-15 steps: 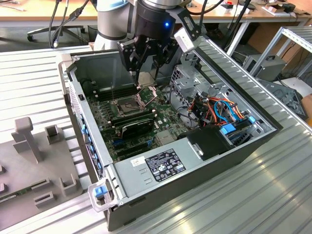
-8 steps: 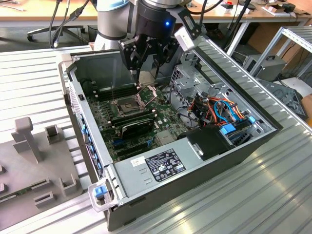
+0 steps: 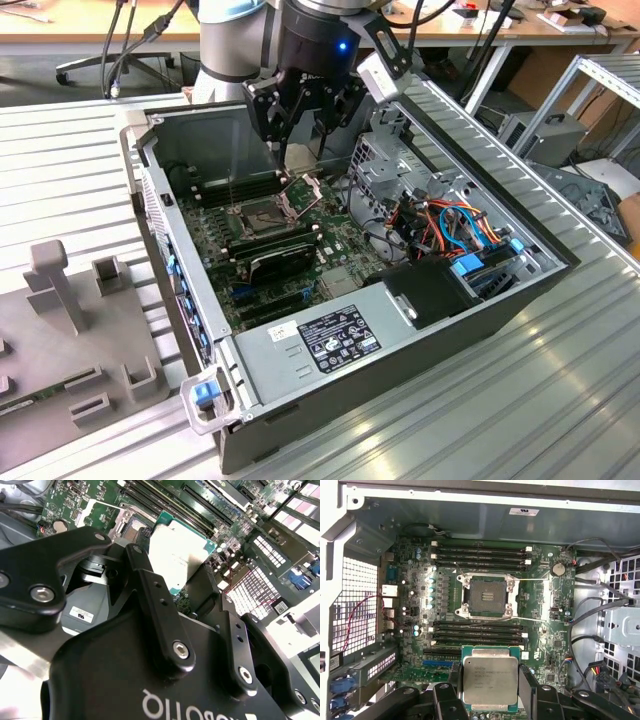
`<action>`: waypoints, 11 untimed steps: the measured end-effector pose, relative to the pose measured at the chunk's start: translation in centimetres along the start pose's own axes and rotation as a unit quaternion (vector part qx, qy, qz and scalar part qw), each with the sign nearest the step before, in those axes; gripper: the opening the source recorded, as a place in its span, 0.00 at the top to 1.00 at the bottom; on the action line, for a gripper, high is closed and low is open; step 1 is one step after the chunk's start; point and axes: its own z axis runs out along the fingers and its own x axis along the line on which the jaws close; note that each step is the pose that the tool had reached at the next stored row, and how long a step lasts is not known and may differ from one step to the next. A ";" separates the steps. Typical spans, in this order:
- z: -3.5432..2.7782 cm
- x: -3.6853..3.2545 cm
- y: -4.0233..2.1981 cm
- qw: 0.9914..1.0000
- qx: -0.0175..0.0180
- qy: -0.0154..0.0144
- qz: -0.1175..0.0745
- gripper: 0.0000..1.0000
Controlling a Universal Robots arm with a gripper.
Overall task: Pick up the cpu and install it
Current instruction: 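Pick up the cpu and move it towards the insertion slot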
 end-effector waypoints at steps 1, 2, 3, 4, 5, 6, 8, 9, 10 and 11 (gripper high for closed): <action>0.00 0.00 0.00 1.000 0.000 0.000 0.000 0.45; 0.00 0.00 0.00 1.000 0.000 0.000 0.000 0.45; 0.00 0.00 0.00 1.000 0.000 0.000 0.000 0.45; 0.00 0.00 0.01 1.000 0.000 0.000 0.000 0.45; 0.00 0.00 0.01 1.000 0.000 0.000 0.000 0.45; 0.00 0.00 0.01 1.000 0.000 0.000 0.000 0.45; 0.00 -0.03 0.01 1.000 0.000 0.000 0.000 0.45; 0.00 -0.07 0.01 1.000 0.000 0.000 0.000 0.45; 0.00 -0.15 0.00 1.000 0.000 0.000 0.000 0.45; 0.00 -0.23 0.00 1.000 0.000 0.000 0.000 0.45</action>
